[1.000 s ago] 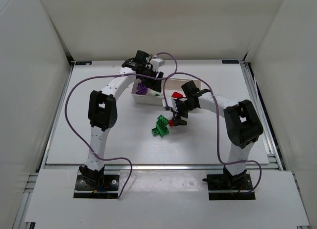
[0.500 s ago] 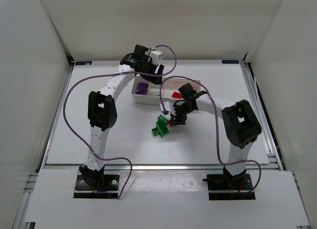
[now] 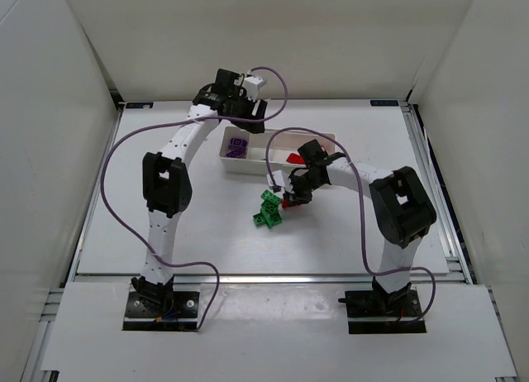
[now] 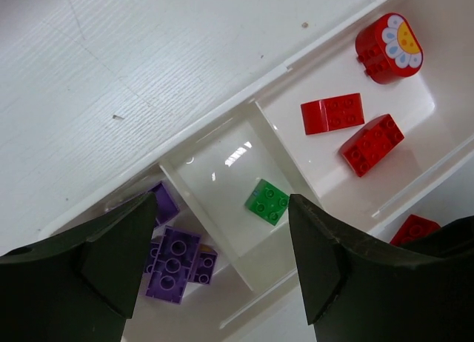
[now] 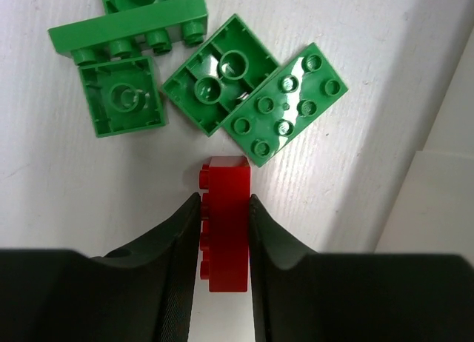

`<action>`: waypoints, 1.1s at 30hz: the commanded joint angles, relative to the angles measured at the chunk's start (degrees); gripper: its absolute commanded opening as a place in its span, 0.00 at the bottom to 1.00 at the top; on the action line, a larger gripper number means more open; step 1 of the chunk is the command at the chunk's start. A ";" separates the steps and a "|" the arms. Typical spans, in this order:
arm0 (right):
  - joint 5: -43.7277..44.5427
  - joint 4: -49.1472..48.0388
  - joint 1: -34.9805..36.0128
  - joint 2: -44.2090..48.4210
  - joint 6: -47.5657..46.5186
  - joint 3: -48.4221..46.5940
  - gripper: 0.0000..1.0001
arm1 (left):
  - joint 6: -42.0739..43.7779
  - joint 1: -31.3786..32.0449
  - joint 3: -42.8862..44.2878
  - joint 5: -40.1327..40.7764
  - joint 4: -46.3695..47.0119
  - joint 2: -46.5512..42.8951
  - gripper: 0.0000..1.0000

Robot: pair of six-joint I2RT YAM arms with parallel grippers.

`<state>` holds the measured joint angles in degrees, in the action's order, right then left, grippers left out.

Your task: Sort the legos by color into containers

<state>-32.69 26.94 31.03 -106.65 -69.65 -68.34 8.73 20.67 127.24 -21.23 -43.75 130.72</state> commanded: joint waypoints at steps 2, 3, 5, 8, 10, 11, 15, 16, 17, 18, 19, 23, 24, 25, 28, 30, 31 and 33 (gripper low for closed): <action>-0.62 1.80 0.44 6.27 0.30 3.38 0.05 | -1.61 -1.68 0.47 0.40 2.35 -7.05 0.83; -1.06 2.15 0.53 9.41 0.82 3.73 0.05 | -1.61 -1.77 -0.23 0.58 2.61 -7.23 0.83; -1.33 1.46 1.05 12.77 2.57 5.48 0.04 | -1.79 -1.77 -1.37 1.11 3.40 -8.28 0.83; -1.59 1.10 1.23 18.48 5.39 4.97 0.03 | -1.96 -1.77 -4.62 1.46 4.98 -9.94 0.86; -1.15 1.45 1.41 21.12 9.52 3.48 0.03 | -1.88 -1.68 -6.38 1.63 5.16 -10.65 0.95; -0.80 1.19 1.23 21.39 11.18 1.47 0.02 | -1.79 -1.68 -7.26 1.29 5.16 -11.00 0.99; 2.71 -1.71 0.01 20.79 19.01 -3.80 0.02 | 0.14 -1.77 -12.53 -4.32 5.34 -15.04 0.99; 3.15 -1.89 -0.52 18.95 19.89 -5.30 0.02 | 0.84 -1.77 -15.15 -5.39 5.34 -15.92 0.99; 3.85 -3.11 -1.05 17.81 22.51 -6.62 0.02 | 1.02 -1.77 -16.40 -6.44 5.34 -16.89 0.99; 4.55 -3.90 -2.45 16.75 23.67 -9.25 0.02 | 0.94 -1.60 -17.54 -6.28 5.34 -18.46 0.99; 4.65 -4.35 -3.16 15.43 24.81 -10.75 0.02 | -0.37 -1.59 -18.68 -5.75 5.34 -19.18 0.99; 6.23 -6.81 -6.33 7.89 29.30 -17.17 0.02 | -0.56 -2.03 -27.10 -7.33 5.34 -24.71 0.99; 6.49 -6.99 -7.72 6.47 29.83 -19.79 0.02 | 0.14 -2.03 -28.61 -7.85 5.34 -26.11 0.99; 6.93 -6.81 -8.26 5.24 31.05 -21.04 0.02 | 0.84 -1.95 -30.11 -8.47 5.34 -28.91 0.99; 6.59 -4.71 -9.84 -0.30 32.02 -26.14 0.02 | 4.53 -1.95 -36.17 -12.07 5.34 -34.27 0.99; 6.41 -3.13 -10.54 -3.82 32.90 -29.29 0.02 | 7.34 -1.86 -40.30 -14.01 5.34 -36.92 0.99; 6.49 -2.51 -10.55 -4.87 32.82 -30.27 0.02 | 8.40 -1.68 -41.53 -14.18 5.34 -38.76 0.99; 6.76 -1.37 -10.72 -7.95 33.00 -31.68 0.02 | 11.21 -0.72 -44.00 -14.19 3.41 -40.09 0.97</action>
<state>-25.82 23.49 20.23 -112.38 -38.83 -96.33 14.63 19.00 85.65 -32.08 -39.03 94.98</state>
